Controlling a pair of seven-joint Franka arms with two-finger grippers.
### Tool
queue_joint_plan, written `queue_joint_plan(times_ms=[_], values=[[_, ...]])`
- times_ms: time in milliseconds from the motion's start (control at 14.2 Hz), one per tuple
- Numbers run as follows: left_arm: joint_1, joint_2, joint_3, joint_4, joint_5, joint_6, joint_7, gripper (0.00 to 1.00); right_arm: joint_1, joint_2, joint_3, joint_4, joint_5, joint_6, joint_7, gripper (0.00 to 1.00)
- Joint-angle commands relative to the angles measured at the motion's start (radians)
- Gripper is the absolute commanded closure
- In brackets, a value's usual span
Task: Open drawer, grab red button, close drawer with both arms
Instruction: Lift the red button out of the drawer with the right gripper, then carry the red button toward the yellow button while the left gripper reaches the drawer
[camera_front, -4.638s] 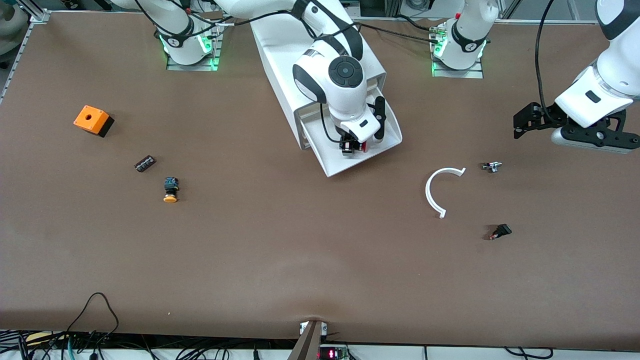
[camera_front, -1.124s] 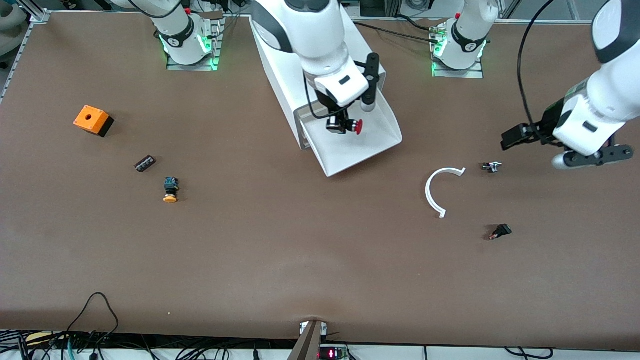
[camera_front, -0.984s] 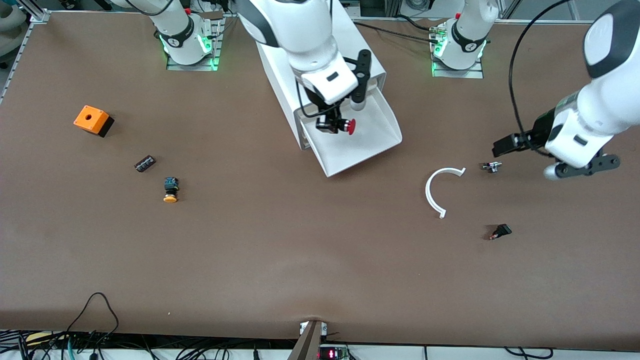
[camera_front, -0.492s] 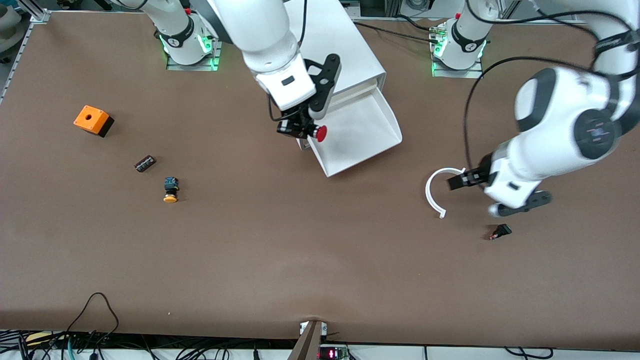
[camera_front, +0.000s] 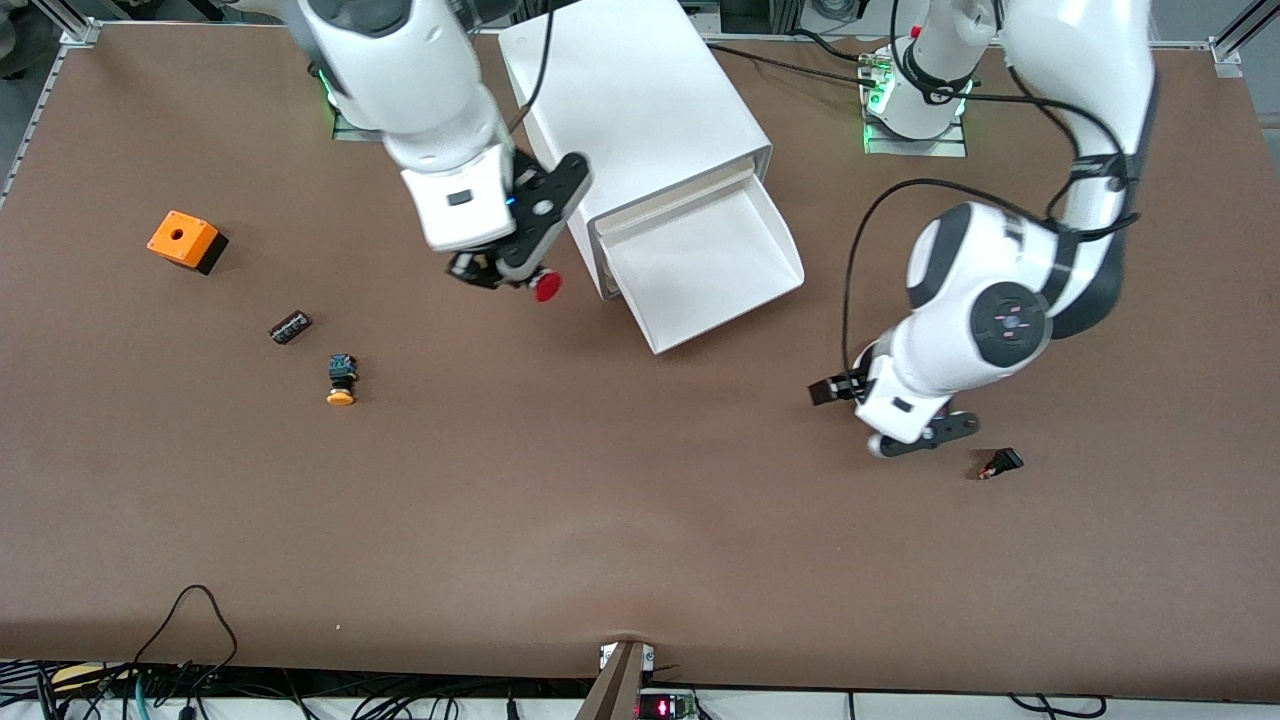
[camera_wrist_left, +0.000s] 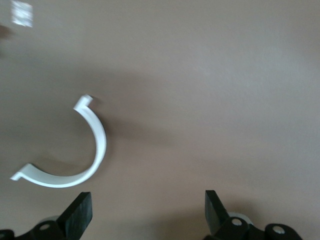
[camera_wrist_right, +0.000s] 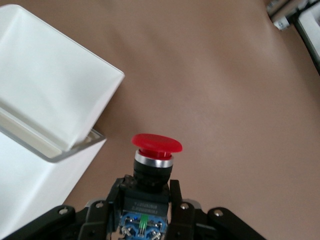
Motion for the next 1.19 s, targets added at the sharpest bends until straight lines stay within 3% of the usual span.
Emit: queue_joint_plan(times_ms=[0, 281, 632, 773, 914, 1124], values=[[-0.06, 0.035, 0.012, 0.029, 0.007, 0.021, -0.068, 0.01, -0.023, -0.024, -0.027, -0.062, -0.005, -0.006, 0.055, 0.89], [-0.178, 0.095, 0.023, 0.026, 0.009, 0.044, -0.114, 0.0, -0.05, -0.021, -0.042, -0.114, -0.013, -0.004, 0.284, 0.89], [-0.232, 0.063, 0.014, -0.041, 0.084, 0.079, -0.293, 0.0, -0.079, -0.02, -0.08, -0.186, -0.013, 0.005, 0.424, 0.89], [-0.235, 0.025, 0.003, -0.082, 0.082, 0.078, -0.291, 0.0, -0.122, -0.02, -0.084, -0.227, -0.01, 0.011, 0.432, 0.89], [-0.221, 0.009, -0.05, -0.11, 0.079, 0.077, -0.294, 0.0, -0.173, -0.021, -0.084, -0.275, -0.008, 0.048, 0.426, 0.89], [-0.233, 0.005, -0.055, -0.121, 0.07, 0.077, -0.296, 0.0, -0.211, -0.012, -0.085, -0.359, -0.01, 0.156, 0.423, 0.89]])
